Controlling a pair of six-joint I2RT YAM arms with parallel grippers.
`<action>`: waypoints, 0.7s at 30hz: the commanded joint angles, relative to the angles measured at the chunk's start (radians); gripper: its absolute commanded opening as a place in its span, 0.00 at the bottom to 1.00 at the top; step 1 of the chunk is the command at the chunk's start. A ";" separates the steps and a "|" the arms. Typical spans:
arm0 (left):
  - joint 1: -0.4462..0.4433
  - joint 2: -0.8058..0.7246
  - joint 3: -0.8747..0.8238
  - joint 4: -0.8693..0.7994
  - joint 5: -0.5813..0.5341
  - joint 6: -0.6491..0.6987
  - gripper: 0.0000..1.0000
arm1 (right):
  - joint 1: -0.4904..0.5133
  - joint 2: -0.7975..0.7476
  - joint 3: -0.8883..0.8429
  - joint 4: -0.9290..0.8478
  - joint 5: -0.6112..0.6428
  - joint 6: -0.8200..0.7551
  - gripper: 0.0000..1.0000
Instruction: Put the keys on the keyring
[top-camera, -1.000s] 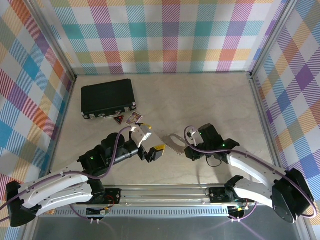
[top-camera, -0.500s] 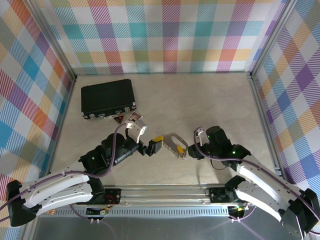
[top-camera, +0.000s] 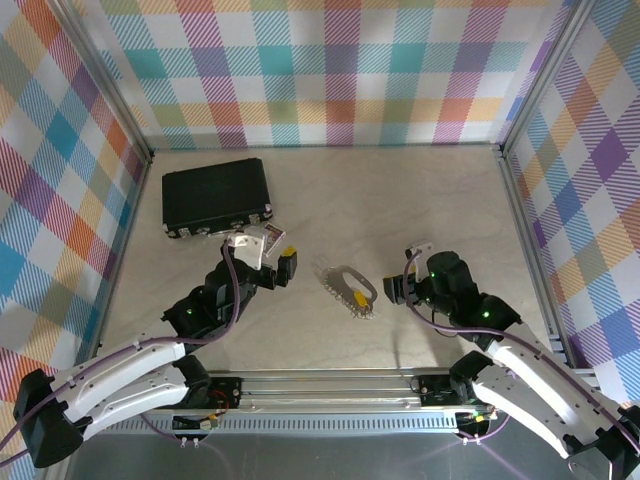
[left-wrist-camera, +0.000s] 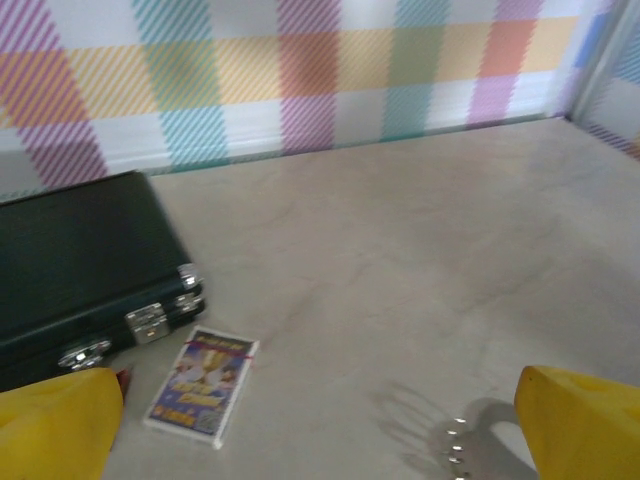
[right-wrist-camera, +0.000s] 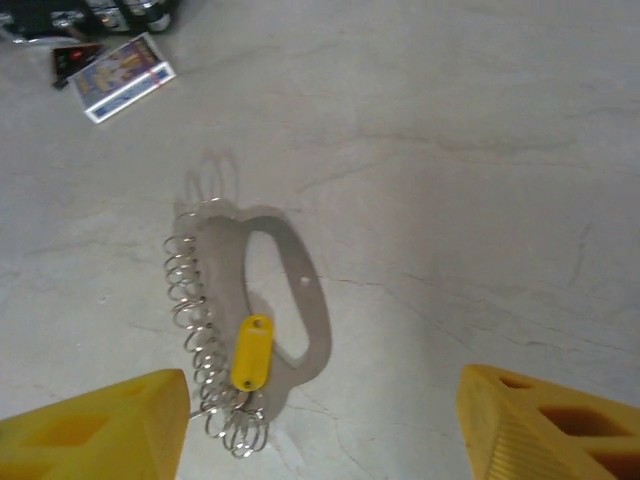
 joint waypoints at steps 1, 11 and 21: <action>0.045 0.005 -0.031 0.066 -0.037 -0.003 1.00 | -0.017 0.005 0.035 0.009 0.067 -0.028 0.77; 0.172 0.020 -0.124 0.154 -0.162 0.033 1.00 | -0.058 0.000 -0.056 0.175 0.265 -0.020 0.99; 0.219 0.055 -0.260 0.357 -0.309 0.103 1.00 | -0.151 0.032 -0.140 0.404 0.372 -0.014 0.99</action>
